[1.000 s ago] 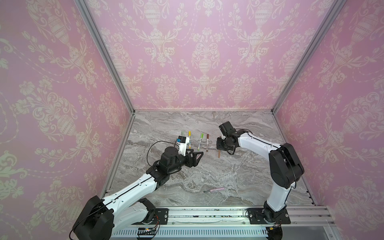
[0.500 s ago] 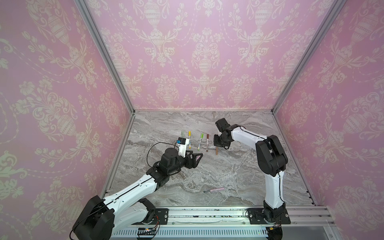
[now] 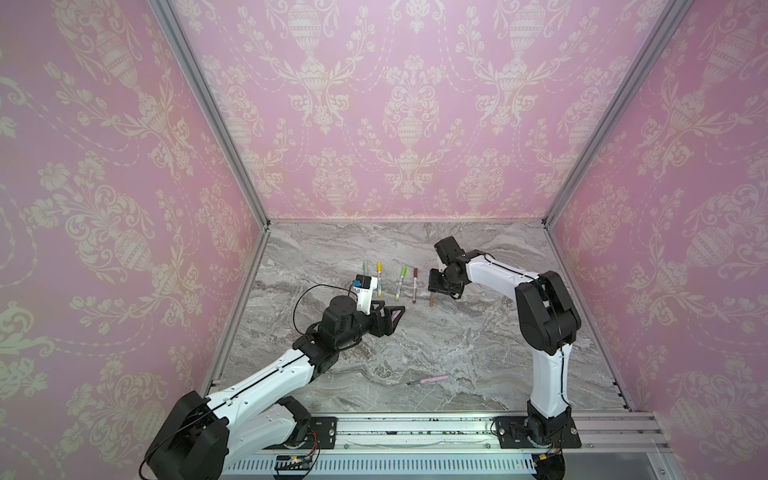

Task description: Insert the pens into the pen caps

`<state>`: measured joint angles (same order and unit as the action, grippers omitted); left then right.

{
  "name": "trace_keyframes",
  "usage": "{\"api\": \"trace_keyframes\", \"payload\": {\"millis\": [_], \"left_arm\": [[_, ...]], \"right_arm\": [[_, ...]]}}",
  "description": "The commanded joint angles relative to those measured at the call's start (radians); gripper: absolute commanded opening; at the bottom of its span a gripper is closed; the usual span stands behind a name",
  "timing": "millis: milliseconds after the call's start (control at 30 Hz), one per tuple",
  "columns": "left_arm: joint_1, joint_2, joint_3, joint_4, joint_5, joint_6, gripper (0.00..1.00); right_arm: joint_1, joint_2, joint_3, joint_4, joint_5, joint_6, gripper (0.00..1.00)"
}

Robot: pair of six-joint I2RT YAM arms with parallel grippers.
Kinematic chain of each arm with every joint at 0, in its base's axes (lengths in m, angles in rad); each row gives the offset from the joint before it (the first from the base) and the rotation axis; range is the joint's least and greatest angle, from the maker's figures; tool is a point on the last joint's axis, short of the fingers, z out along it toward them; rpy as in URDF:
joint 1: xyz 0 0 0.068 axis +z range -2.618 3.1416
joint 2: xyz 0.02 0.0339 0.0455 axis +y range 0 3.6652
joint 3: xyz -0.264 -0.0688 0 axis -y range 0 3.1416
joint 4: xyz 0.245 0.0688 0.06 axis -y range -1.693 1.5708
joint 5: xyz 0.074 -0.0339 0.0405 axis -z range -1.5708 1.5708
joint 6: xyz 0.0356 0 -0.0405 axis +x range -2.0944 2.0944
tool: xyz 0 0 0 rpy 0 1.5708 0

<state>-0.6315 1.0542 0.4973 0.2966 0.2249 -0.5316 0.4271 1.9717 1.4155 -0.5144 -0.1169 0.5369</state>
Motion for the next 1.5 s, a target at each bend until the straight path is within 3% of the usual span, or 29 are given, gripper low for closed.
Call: {"api": "trace_keyframes", "payload": {"millis": [0, 167, 333, 600, 867, 1267, 1467], "left_arm": [[-0.004, -0.057, -0.009, -0.012, -0.082, 0.03, 0.85], [-0.001, -0.143, -0.039, -0.016, -0.232, 0.042, 0.9], [0.002, -0.192, -0.058, -0.017, -0.327, 0.048, 0.93], [0.005, -0.168, -0.028, -0.086, -0.366, -0.019, 0.93], [0.005, -0.195, -0.043, -0.16, -0.417, -0.127, 0.92], [0.005, -0.208, -0.046, -0.182, -0.434, -0.154, 0.92], [0.005, -0.196, -0.039, -0.177, -0.429, -0.151, 0.92]], "right_arm": [[0.053, -0.206, -0.105, 0.072, -0.055, -0.061, 0.43], [0.209, -0.421, -0.289, 0.013, -0.069, -0.184, 0.51], [0.396, -0.507, -0.402, -0.095, -0.019, -0.251, 0.62], [0.559, -0.465, -0.449, -0.124, 0.041, -0.346, 0.71], [0.643, -0.35, -0.425, -0.169, 0.084, -0.437, 0.73], [0.659, -0.229, -0.384, -0.165, 0.141, -0.479, 0.61], [0.661, -0.175, -0.357, -0.148, 0.132, -0.472, 0.38]]}}
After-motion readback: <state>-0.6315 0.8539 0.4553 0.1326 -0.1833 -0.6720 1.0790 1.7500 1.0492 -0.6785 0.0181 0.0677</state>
